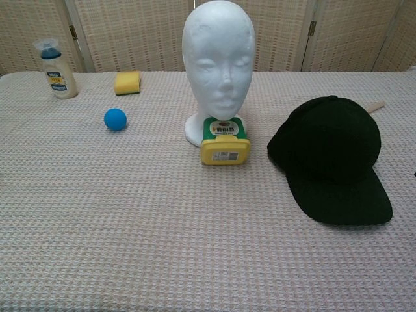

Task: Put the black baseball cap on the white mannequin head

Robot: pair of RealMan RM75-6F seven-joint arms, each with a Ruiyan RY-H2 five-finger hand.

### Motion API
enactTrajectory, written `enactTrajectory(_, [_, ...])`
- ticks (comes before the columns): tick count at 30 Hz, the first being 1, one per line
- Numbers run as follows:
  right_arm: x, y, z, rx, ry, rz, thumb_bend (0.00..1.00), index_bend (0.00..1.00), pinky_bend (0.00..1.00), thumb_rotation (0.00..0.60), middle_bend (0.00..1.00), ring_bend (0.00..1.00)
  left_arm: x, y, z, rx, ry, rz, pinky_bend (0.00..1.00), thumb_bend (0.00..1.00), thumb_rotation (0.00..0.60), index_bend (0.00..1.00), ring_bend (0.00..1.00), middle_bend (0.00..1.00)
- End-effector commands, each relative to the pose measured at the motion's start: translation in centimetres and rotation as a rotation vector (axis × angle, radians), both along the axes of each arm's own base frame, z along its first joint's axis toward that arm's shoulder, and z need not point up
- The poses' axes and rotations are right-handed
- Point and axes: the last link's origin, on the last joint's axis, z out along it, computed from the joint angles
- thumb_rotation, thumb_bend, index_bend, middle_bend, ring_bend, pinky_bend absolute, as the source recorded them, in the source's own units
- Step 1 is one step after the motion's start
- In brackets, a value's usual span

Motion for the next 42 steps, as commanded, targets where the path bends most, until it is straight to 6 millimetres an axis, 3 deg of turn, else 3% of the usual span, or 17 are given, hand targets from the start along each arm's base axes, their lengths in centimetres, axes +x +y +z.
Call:
enactTrajectory(1, [-0.1, 0.0, -0.9, -0.015, 0.016, -0.016, 0.20, 0.24, 0.10, 0.600, 0.26, 0.14, -0.4, 0.4, 0.5, 0.000, -0.007, 0.007, 0.12, 0.11, 0.600, 0.00, 0.00, 0.00])
enactTrajectory(18, [0.1, -1.5, -6.4, -0.025, -0.055, -0.040, 0.22, 0.25, 0.17, 0.600, 0.28, 0.19, -1.6, 1.4, 2.9, -0.005, -0.047, 0.025, 0.12, 0.13, 0.600, 0.00, 0.00, 0.00])
enactTrajectory(42, [1.7, -5.0, -9.6, -0.037, -0.086, -0.071, 0.26, 0.28, 0.20, 0.600, 0.31, 0.22, -2.4, 1.0, 4.1, 0.020, -0.046, 0.047, 0.12, 0.13, 0.600, 0.00, 0.00, 0.00])
